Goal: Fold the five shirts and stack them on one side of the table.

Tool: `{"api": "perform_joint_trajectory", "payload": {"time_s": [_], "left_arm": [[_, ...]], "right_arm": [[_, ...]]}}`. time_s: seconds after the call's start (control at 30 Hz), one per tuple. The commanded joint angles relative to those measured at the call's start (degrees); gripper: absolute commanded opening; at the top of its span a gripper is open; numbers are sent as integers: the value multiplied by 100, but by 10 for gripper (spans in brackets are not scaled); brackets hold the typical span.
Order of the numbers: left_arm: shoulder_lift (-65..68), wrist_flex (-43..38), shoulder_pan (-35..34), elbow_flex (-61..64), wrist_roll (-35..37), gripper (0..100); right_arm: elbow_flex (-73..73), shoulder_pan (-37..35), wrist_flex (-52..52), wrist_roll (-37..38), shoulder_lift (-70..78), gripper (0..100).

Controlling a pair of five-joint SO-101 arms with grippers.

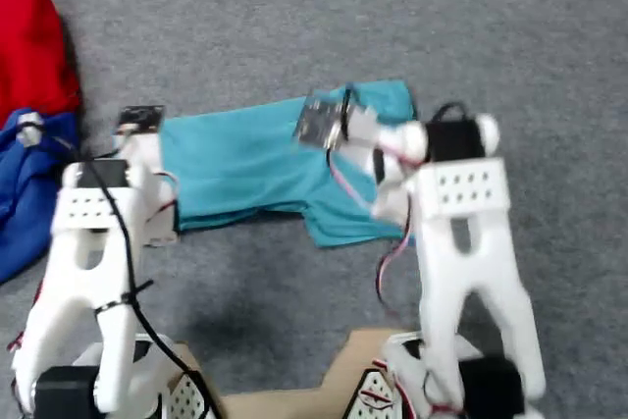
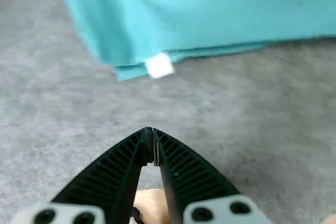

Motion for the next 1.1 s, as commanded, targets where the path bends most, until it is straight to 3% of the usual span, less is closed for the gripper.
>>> {"api": "perform_joint_trajectory", "payload": {"time_s": [0.0, 0.13, 0.37, 0.67, 1.07], "left_arm": [[-136, -167, -756, 44, -202, 20], [-136, -176, -1284, 62, -202, 20], [-127, -255, -1116, 70, -167, 20], [-127, -554, -589, 343, -158, 20], [752, -519, -624, -62, -176, 20]], "right_arm": [[1314, -268, -545, 149, -831, 157], [2237, -497, -1196, -44, -1042, 227], [2879, -840, -2338, -369, -444, 246], [2246, -804, -2725, -422, 1270, 248], [1877, -708, -3288, -396, 2818, 246]]}}
